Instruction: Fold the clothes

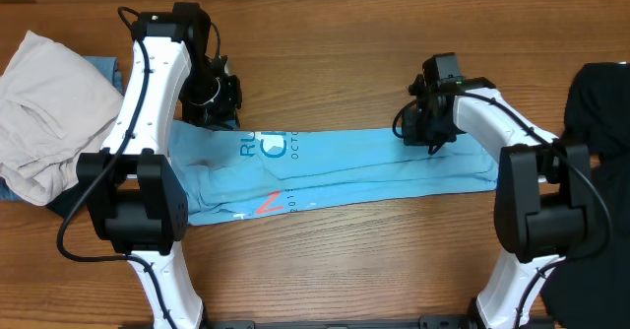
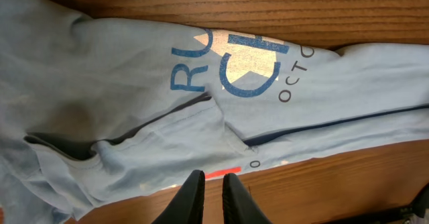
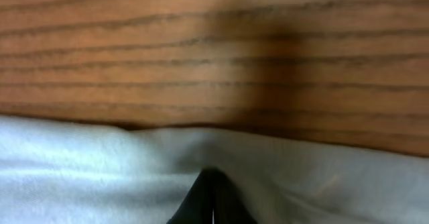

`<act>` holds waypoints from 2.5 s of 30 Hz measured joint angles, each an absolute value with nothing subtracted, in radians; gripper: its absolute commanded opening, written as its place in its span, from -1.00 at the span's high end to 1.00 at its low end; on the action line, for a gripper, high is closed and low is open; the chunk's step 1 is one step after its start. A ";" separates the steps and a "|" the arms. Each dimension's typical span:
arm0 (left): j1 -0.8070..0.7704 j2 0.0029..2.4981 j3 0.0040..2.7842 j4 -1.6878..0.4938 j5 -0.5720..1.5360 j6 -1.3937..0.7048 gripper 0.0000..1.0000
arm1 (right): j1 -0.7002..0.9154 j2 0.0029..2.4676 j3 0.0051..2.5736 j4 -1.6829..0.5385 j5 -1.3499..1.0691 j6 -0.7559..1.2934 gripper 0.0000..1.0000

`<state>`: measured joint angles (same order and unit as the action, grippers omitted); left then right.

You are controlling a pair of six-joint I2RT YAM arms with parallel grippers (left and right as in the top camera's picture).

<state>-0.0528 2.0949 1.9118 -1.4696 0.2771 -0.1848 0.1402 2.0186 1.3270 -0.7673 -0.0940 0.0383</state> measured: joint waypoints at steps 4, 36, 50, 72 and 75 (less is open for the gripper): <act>-0.053 2.095 1.911 -1.474 0.277 -0.185 0.75 | 0.145 2.024 1.330 -0.718 -0.039 0.072 0.92; -0.080 2.096 1.628 -1.077 0.258 -0.237 0.92 | 0.152 2.096 1.493 -0.996 -0.256 0.054 0.92; -0.086 2.096 1.628 -1.092 0.258 -0.238 0.90 | 0.151 2.095 1.440 -1.103 -0.259 0.067 0.92; -0.149 2.096 1.625 -1.313 0.310 -0.233 0.92 | 0.152 2.085 1.432 -1.178 -0.098 0.209 0.92; -0.149 2.095 1.572 -1.287 0.303 -0.233 0.92 | 0.152 2.084 1.432 -1.177 -0.100 0.210 0.92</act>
